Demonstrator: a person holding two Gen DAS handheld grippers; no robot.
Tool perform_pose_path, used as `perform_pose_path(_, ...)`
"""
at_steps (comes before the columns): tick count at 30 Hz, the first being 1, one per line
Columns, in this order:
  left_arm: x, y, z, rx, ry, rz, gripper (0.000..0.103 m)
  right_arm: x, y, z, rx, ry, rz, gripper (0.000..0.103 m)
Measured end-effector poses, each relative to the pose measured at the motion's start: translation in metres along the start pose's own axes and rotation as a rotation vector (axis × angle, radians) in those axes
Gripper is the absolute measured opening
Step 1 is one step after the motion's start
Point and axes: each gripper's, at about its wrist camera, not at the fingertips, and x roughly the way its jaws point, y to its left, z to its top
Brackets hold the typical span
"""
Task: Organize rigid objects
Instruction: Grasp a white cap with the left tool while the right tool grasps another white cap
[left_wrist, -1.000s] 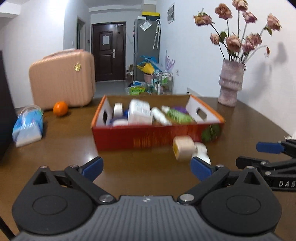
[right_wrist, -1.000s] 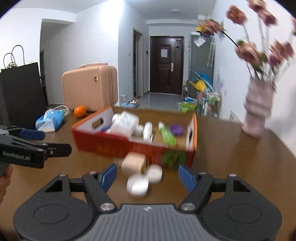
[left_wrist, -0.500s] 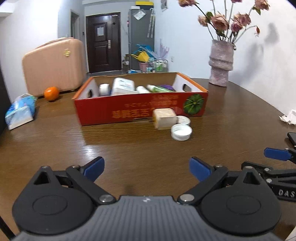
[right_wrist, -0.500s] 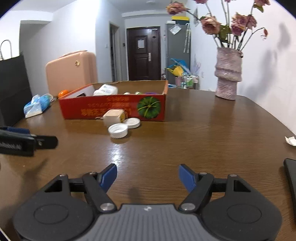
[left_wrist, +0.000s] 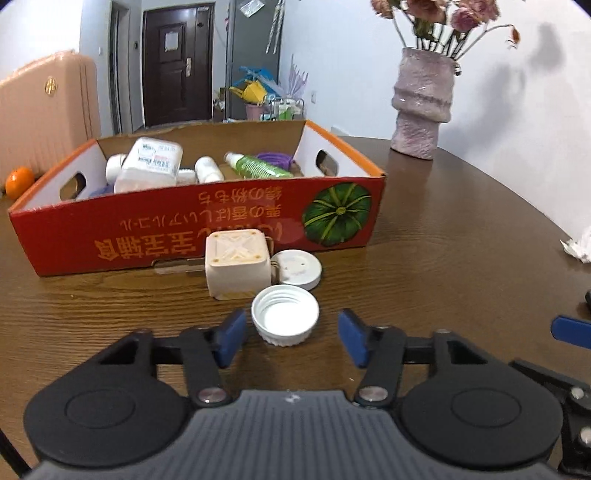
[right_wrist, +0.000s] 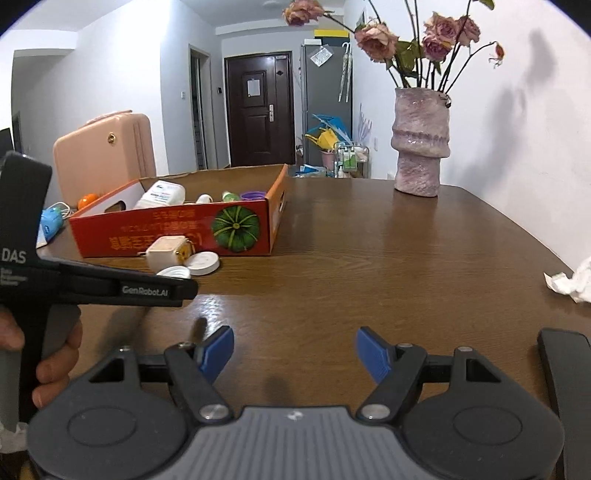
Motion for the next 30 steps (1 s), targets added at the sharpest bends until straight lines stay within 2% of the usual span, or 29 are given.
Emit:
perform_pose_path(2,-0.001,0.005,-0.001,0.020,0.000,-0.012,0.039,0.012,0.002,0.009,-0.006,0.002,0.021,0.072)
perform_pose_path(6,-0.022,0.030,-0.004,0.012,-0.014,-0.019,0.039,0.042,0.015,0.030,-0.019,-0.002,0.103,0.072)
perform_pose_path(12,-0.042,0.079,-0.014,-0.008,-0.025,0.063,0.039,0.106,0.053,0.056,-0.094,0.070,0.215,0.065)
perform_pose_path(16,-0.040,0.094,-0.013,-0.015,-0.022,0.071,0.039,0.135,0.074,0.063,-0.140,0.102,0.230,0.050)
perform_pose_path(18,-0.040,0.095,-0.014,-0.013,-0.025,0.060,0.039,0.140,0.076,0.063,-0.129,0.110,0.244,0.045)
perform_pose_path(20,-0.038,0.094,-0.016,-0.002,-0.022,0.059,0.039,0.139,0.076,0.062,-0.135,0.104,0.222,0.032)
perform_pose_path(22,-0.040,0.091,-0.019,0.012,-0.022,0.055,0.039,0.136,0.075,0.062,-0.123,0.112,0.218,0.006)
perform_pose_path(23,-0.042,0.089,-0.019,0.020,-0.028,0.053,0.039,0.134,0.074,0.060,-0.116,0.117,0.221,0.002)
perform_pose_path(26,-0.053,0.087,-0.022,0.024,-0.052,0.043,0.039,0.125,0.073,0.058,-0.128,0.118,0.191,0.005)
perform_pose_path(28,-0.058,0.087,-0.025,0.021,-0.054,0.043,0.039,0.121,0.063,0.065,-0.065,0.087,0.160,0.015)
perform_pose_path(30,-0.062,0.087,-0.027,0.015,-0.044,0.050,0.039,0.125,0.056,0.075,-0.009,0.050,0.160,0.017)
